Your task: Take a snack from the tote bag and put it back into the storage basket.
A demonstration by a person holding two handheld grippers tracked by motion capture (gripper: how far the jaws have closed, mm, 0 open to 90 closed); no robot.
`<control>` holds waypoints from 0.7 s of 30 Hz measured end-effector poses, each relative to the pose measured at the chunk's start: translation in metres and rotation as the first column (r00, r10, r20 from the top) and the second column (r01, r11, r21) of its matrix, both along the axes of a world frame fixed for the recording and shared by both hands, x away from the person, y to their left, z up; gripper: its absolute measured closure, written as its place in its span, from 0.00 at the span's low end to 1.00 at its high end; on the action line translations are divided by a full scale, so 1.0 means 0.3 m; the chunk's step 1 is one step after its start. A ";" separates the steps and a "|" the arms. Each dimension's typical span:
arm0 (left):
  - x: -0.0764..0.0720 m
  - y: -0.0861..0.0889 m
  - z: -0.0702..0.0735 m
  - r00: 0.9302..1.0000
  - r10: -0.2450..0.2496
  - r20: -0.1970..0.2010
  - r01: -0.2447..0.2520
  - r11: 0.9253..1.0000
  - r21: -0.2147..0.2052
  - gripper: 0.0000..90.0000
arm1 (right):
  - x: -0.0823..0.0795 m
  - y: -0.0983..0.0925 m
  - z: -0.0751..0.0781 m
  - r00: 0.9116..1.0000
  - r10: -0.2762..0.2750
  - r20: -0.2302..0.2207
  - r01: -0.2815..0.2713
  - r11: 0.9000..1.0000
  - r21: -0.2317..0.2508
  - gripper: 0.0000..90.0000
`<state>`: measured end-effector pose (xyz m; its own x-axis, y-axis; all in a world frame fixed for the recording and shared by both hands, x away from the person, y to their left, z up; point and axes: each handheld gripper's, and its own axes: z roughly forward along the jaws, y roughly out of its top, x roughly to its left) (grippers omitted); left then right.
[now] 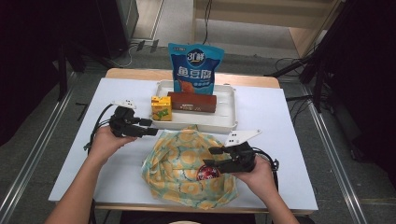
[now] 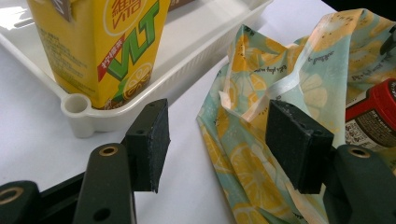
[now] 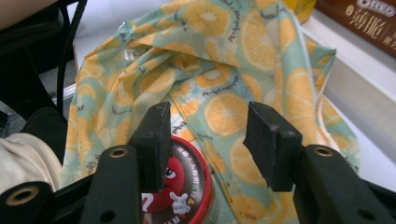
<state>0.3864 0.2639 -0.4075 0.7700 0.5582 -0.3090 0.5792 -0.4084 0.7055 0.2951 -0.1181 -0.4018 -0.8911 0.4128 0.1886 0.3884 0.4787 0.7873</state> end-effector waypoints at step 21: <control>0.014 -0.009 -0.001 1.000 -0.005 -0.008 0.005 1.000 -0.011 0.45 | -0.041 0.032 -0.047 1.000 0.008 -0.018 -0.008 1.000 -0.003 0.48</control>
